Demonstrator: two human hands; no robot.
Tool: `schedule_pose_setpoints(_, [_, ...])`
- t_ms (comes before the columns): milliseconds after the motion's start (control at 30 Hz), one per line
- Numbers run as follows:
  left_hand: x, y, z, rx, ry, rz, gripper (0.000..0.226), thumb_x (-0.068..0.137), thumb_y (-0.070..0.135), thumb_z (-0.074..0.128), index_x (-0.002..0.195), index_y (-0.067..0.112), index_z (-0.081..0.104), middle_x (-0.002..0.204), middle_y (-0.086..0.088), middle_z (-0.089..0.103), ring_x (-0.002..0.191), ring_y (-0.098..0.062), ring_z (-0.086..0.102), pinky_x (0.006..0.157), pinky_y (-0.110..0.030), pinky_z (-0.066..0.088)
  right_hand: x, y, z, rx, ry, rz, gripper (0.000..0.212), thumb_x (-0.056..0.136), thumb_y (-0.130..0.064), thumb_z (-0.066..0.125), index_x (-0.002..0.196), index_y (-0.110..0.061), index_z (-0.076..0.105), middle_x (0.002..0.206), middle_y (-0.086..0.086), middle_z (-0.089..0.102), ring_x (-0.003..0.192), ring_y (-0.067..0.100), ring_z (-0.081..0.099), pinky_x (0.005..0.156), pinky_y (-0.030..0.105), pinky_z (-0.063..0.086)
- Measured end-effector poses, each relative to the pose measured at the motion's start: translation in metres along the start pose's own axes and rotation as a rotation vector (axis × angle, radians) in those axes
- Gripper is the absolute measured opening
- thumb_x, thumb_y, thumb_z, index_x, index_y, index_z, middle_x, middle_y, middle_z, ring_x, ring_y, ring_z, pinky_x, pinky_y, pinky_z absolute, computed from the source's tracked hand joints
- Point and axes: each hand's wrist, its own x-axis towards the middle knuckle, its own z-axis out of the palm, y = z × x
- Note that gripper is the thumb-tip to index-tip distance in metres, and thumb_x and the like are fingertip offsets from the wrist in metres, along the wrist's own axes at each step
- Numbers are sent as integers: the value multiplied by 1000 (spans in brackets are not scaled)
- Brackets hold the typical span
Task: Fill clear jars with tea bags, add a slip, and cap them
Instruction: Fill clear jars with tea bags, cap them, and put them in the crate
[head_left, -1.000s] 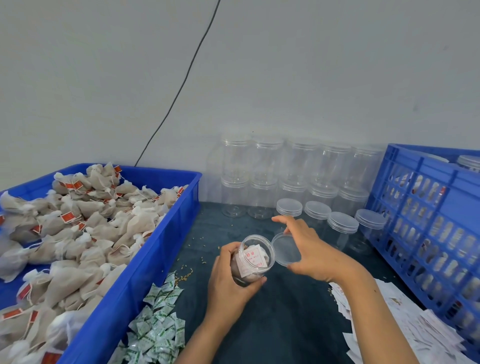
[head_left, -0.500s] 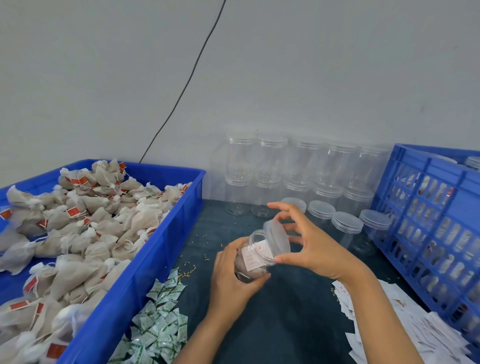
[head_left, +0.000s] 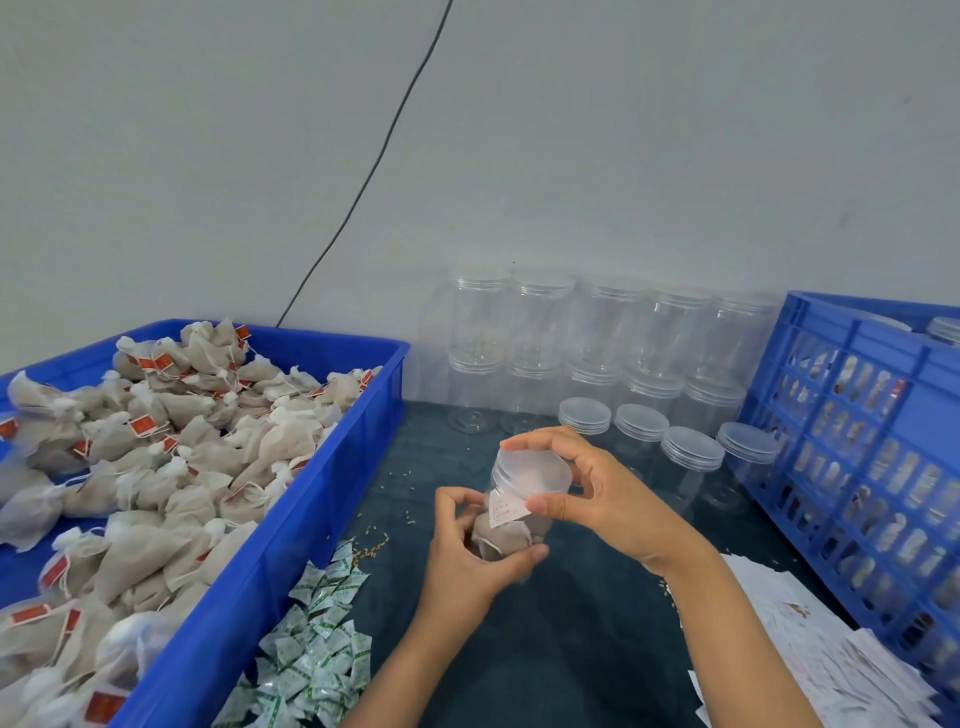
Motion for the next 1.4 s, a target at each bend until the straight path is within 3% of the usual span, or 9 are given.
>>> schedule_pose_setpoints(200, [5, 7, -4, -364, -56, -119, 69, 57, 31, 82, 116, 12, 50, 96, -7, 70, 78, -18, 63, 61, -24, 48, 5, 4, 8, 363, 69, -15, 44, 82, -18, 69, 125, -20, 61, 131, 7, 56, 115, 20, 60, 88, 27, 51])
schedule_pose_setpoints(300, [6, 9, -4, -588, 37, -253, 71, 67, 29, 75, 130, 12, 45, 106, -9, 62, 75, -14, 59, 53, -20, 43, 8, 8, 15, 433, 71, -30, 45, 82, -17, 71, 126, -19, 59, 133, 8, 55, 117, 23, 58, 89, 30, 51])
schedule_pose_setpoints(400, [3, 10, -9, -650, 54, -320, 95, 69, 51, 76, 137, -2, 38, 107, -13, 57, 72, -14, 56, 52, -22, 40, 11, 12, 22, 397, 49, -51, 44, 82, -14, 70, 124, -22, 60, 133, 6, 52, 118, 24, 56, 91, 31, 50])
schedule_pose_setpoints(500, [3, 13, -10, -677, 48, -366, 88, 80, 50, 68, 142, -4, 34, 108, -14, 58, 73, -15, 59, 56, -24, 39, 11, 14, 23, 422, 79, -62, 45, 83, -8, 70, 123, -25, 61, 132, -1, 53, 115, 18, 58, 86, 27, 52])
schedule_pose_setpoints(633, [5, 14, -11, -743, -52, -423, 111, 45, 35, 94, 138, 11, 39, 104, -11, 68, 81, -23, 68, 72, -38, 53, 7, 17, 15, 458, 74, -30, 49, 81, -12, 70, 127, -22, 58, 129, -3, 60, 114, 21, 61, 89, 30, 53])
schedule_pose_setpoints(767, [4, 18, -10, -742, -88, -426, 116, 33, 33, 98, 133, 14, 42, 95, -9, 72, 77, -22, 69, 61, -36, 57, 3, 13, 6, 420, 40, -9, 47, 81, -18, 70, 126, -26, 59, 128, -4, 61, 116, 22, 60, 93, 31, 52])
schedule_pose_setpoints(967, [2, 18, -8, -662, -81, -379, 86, 58, 36, 78, 131, -1, 48, 92, -7, 68, 71, -14, 65, 55, -27, 51, 1, 9, 0, 294, 15, -6, 48, 86, -4, 67, 127, -28, 58, 127, -7, 61, 114, 15, 61, 89, 24, 51])
schedule_pose_setpoints(1200, [2, 19, -10, -657, -160, -414, 37, 63, 42, 75, 86, 13, 77, 82, -12, 66, 66, -20, 59, 41, -23, 39, -4, 3, -8, 245, -94, -25, 48, 84, -11, 69, 126, -34, 60, 133, -5, 54, 122, 16, 55, 91, 24, 50])
schedule_pose_setpoints(1400, [4, 19, -12, -819, -200, -524, 44, 80, 43, 58, 92, 4, 75, 82, -20, 64, 61, -28, 60, 35, -23, 38, -3, -1, -2, 145, -132, -34, 49, 84, -12, 70, 127, -33, 59, 130, -4, 50, 122, 14, 53, 93, 25, 48])
